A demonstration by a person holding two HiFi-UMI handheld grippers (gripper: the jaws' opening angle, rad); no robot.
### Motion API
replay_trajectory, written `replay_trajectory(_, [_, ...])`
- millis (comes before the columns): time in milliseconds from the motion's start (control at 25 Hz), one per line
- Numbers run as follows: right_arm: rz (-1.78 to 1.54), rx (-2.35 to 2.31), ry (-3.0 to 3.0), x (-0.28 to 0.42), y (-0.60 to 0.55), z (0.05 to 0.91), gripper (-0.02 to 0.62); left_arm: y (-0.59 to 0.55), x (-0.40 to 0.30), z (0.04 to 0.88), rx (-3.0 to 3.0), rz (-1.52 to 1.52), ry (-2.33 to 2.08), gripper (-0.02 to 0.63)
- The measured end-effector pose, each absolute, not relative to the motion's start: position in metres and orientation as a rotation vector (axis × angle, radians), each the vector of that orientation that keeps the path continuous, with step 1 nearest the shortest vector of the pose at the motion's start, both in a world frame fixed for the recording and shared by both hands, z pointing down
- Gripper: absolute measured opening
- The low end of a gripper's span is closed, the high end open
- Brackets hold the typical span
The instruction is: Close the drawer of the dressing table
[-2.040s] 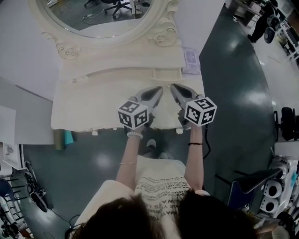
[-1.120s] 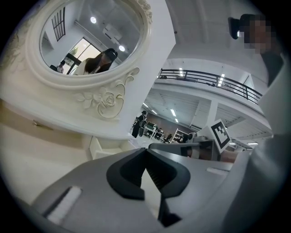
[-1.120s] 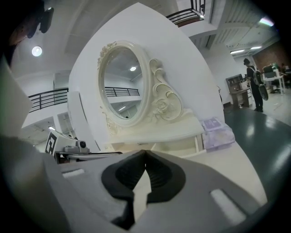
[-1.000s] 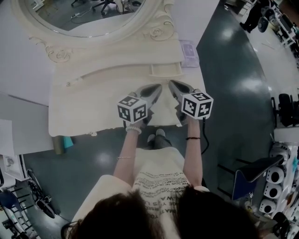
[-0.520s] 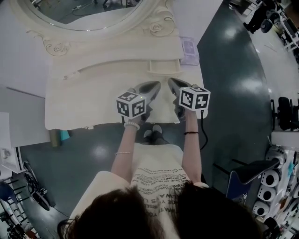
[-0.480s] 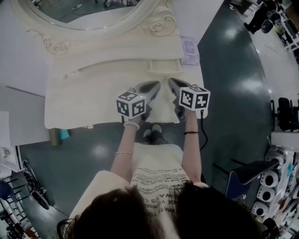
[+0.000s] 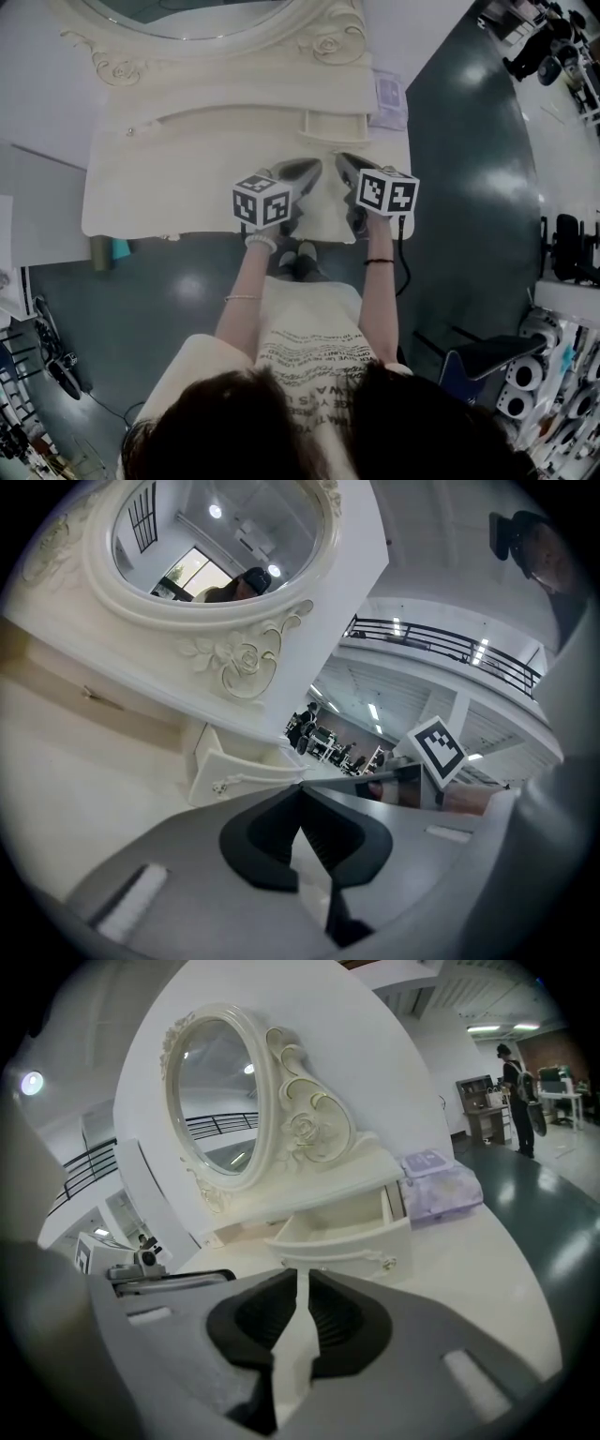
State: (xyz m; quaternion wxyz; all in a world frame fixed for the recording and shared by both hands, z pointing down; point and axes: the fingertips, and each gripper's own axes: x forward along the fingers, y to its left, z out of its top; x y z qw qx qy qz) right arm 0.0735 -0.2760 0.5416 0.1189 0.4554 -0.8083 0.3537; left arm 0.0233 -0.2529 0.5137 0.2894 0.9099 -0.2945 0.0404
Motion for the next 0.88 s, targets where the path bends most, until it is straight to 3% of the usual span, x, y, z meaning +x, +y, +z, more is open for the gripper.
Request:
replay_trajectory(600, [1.094, 1.324, -2.285, 0.072, -0.287, 0.566, 0.110, -0.258, 0.018, 0.531, 2.365, 0.109, -0.799, -0.002])
replay_trajectory(880, [1.123, 1.305, -2.266, 0.066, -0.294, 0.573, 0.114, -0.263, 0.013, 0.535, 2.349, 0.113, -0.797, -0.002])
